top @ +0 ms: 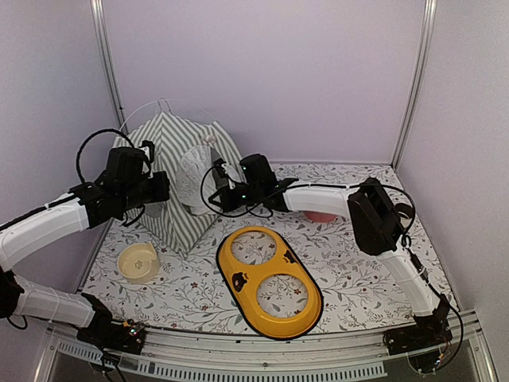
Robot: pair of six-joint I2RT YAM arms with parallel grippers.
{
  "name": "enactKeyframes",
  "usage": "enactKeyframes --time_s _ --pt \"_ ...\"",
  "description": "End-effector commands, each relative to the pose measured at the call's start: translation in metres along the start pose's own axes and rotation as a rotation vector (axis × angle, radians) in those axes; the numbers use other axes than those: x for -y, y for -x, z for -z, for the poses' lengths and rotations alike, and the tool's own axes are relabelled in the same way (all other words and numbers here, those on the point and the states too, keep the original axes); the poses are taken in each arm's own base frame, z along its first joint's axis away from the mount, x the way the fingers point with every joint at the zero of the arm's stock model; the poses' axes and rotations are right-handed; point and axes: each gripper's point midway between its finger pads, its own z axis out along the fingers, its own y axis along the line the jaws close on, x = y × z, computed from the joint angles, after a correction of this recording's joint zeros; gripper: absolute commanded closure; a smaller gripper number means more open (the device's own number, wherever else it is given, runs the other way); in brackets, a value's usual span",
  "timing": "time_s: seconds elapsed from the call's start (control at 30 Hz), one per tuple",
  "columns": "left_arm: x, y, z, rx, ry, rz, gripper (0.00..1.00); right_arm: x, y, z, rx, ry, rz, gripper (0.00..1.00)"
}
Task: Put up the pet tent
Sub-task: Adjust the tent flap on the tent.
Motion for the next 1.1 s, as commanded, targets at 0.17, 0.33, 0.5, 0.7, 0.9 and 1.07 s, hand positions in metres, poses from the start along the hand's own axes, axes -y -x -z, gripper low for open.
enactKeyframes --time_s 0.17,0.33,0.5,0.7,0.9,1.07 --pt "0.023 0.033 0.009 0.121 -0.108 -0.152 1.00 -0.060 0.095 0.086 0.126 0.001 0.080 1.00" --pt "0.032 0.052 0.014 0.178 -0.126 -0.245 1.00 -0.068 0.097 0.110 0.127 -0.023 0.093 1.00" --pt "0.041 0.068 0.019 0.231 -0.150 -0.303 1.00 -0.069 0.093 0.118 0.111 -0.035 0.092 1.00" --pt "0.015 0.076 0.001 0.199 -0.185 -0.290 1.00 -0.070 0.085 0.107 0.076 -0.011 0.078 1.00" --pt "-0.020 0.069 -0.030 0.102 -0.174 -0.293 1.00 -0.079 0.054 0.073 -0.006 0.067 0.037 1.00" --pt "-0.046 0.071 -0.041 0.085 -0.145 -0.238 1.00 -0.105 0.031 0.059 -0.060 0.124 0.034 0.98"
